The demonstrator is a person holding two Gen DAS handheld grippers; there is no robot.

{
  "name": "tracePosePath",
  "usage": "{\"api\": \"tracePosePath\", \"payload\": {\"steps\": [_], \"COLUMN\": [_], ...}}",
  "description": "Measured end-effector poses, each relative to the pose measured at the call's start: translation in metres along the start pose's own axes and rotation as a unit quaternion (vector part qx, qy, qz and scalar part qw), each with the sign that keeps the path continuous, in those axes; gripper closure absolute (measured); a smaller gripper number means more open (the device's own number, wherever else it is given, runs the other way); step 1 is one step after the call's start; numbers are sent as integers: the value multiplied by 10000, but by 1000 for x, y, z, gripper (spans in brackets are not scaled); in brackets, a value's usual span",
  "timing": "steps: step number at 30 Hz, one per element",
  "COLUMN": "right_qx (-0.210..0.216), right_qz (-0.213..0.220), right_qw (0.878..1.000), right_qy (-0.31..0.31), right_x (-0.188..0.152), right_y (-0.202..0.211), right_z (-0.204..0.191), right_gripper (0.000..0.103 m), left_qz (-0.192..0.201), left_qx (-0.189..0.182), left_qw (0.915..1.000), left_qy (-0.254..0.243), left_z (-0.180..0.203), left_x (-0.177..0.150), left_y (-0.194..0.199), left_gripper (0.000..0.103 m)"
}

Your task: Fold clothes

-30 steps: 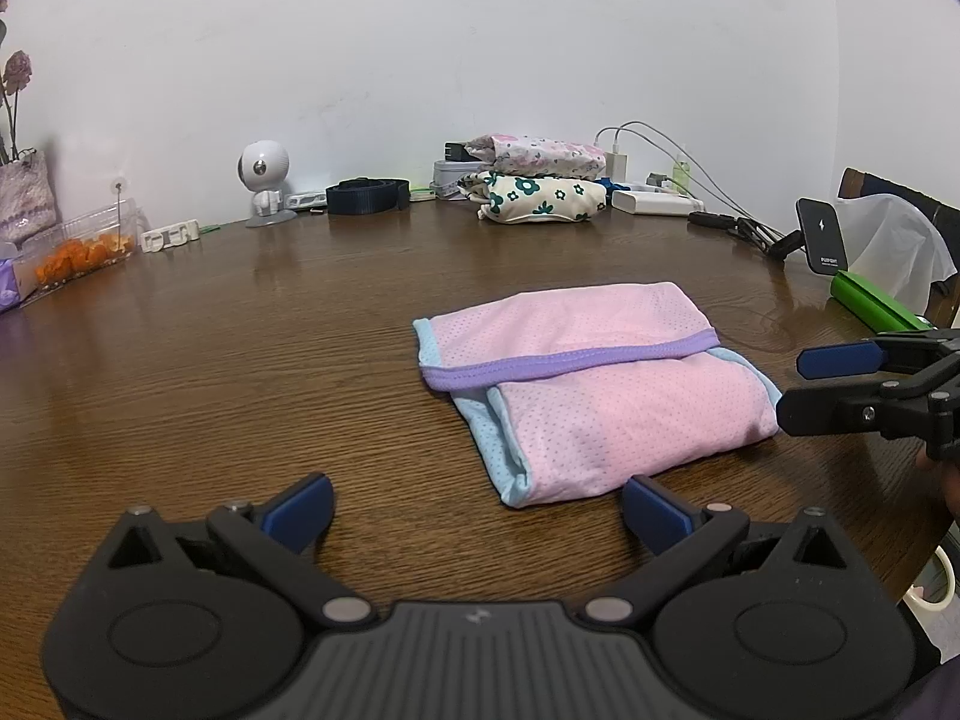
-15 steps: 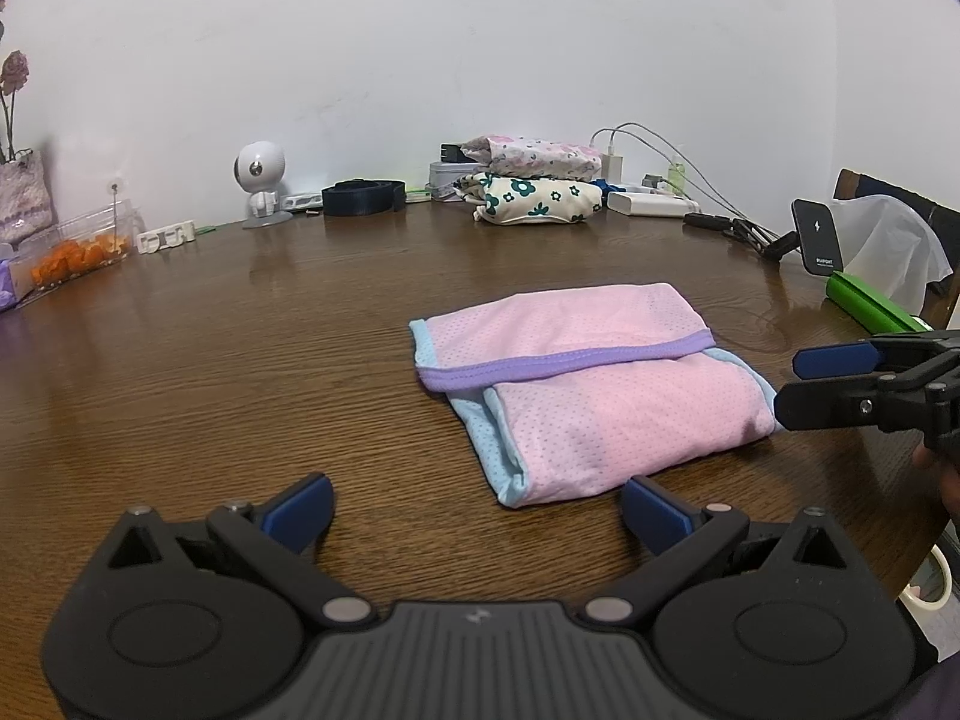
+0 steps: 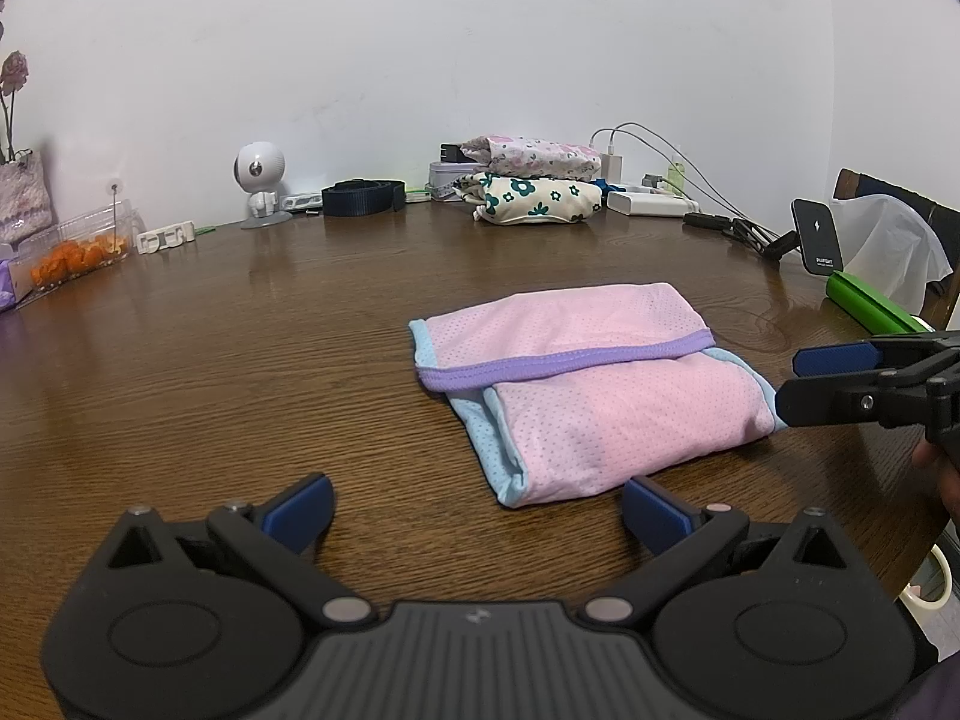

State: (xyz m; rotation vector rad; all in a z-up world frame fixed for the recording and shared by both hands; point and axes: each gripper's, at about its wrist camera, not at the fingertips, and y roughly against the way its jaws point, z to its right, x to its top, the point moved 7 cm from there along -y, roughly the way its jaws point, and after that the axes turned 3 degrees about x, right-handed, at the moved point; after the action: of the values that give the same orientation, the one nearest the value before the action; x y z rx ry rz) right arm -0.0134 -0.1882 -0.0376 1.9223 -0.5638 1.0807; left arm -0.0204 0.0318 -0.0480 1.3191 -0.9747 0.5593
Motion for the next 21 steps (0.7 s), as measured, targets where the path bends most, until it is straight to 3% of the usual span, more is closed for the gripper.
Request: {"api": "tracePosePath", "payload": {"steps": [21], "right_qx": [21], "right_qz": [17], "right_qw": [10000], "right_qy": [-43], "right_x": [0], "right_y": [0], "right_z": [1], "right_gripper": [0], "left_qz": [0], "left_qx": [2], "left_qw": [10000], "left_qy": [1], "left_z": [2], "left_x": [0], "left_y": [0], "left_gripper": [0]}}
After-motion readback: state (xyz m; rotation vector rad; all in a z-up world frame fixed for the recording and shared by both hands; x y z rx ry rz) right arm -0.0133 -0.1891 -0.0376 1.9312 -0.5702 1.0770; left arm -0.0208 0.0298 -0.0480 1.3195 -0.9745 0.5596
